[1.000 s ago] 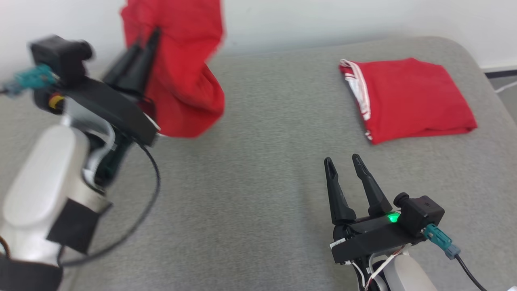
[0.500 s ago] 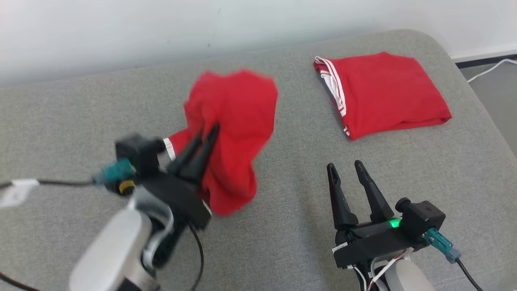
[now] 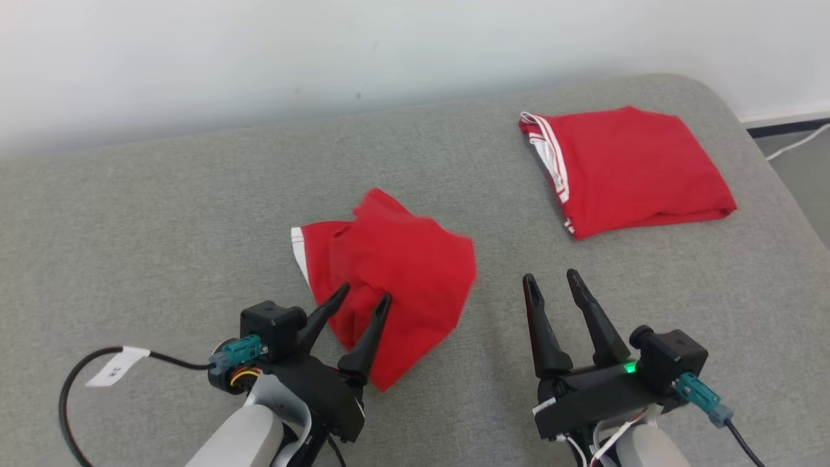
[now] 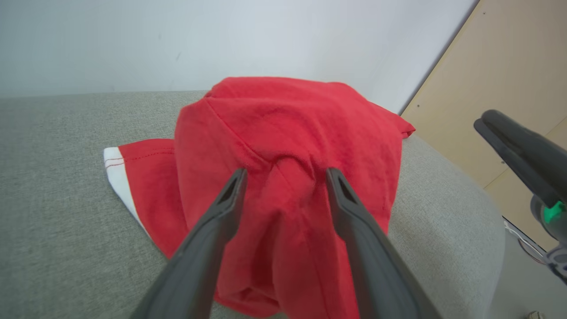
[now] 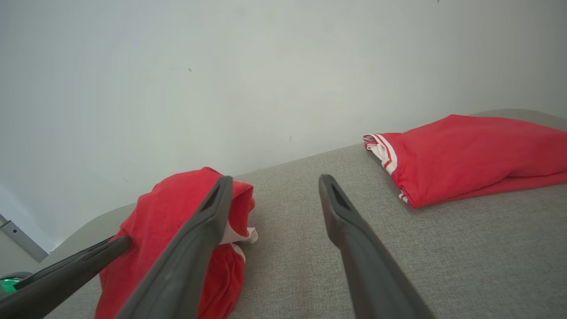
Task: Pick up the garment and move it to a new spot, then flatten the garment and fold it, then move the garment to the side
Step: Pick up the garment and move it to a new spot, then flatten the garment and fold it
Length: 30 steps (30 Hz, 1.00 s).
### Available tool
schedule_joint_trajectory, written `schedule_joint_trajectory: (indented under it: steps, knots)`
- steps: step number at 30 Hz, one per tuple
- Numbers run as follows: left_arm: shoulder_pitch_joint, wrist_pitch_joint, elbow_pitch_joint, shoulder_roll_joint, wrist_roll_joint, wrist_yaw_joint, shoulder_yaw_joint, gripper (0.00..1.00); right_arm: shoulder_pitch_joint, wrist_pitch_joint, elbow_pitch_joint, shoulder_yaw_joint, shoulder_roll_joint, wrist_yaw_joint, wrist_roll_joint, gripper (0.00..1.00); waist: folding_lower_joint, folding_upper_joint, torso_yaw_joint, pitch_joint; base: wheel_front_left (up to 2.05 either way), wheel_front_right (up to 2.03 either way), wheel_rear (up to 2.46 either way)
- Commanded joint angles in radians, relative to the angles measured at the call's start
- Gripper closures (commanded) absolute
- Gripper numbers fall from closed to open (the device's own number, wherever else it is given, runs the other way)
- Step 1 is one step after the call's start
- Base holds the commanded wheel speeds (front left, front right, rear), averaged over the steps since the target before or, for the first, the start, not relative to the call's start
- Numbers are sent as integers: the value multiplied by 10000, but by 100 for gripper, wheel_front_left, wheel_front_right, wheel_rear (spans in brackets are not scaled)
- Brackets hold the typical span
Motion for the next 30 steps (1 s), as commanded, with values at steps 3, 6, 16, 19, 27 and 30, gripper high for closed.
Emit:
schedule_joint_trajectory:
  steps: [3,6,16,19,27,30]
  knots:
    - [284,-343,18,-42,-23,84,68,0,245,-6,32,-74,-6,1,-105,0,1,0,234,-156,0,0,0]
    - [471,-550,-104,8,32,203,57,0,386,-6,20,-142,-3,1,-163,0,1,0,369,-249,0,0,0]
    - [889,-797,-451,276,-104,504,316,0,633,48,-39,-200,-5,1,-258,0,1,0,544,-430,0,0,0]
    - [782,-754,-279,422,15,585,317,0,644,37,-82,-153,-5,1,-253,0,1,0,428,-424,0,0,0]
    - [15,-630,686,752,412,564,237,0,494,23,-95,-137,-5,1,-224,0,1,0,-161,-140,0,0,0]
    - [-346,-539,1048,920,431,525,339,0,390,10,-118,-96,-3,1,-145,0,1,0,-437,42,0,0,0]
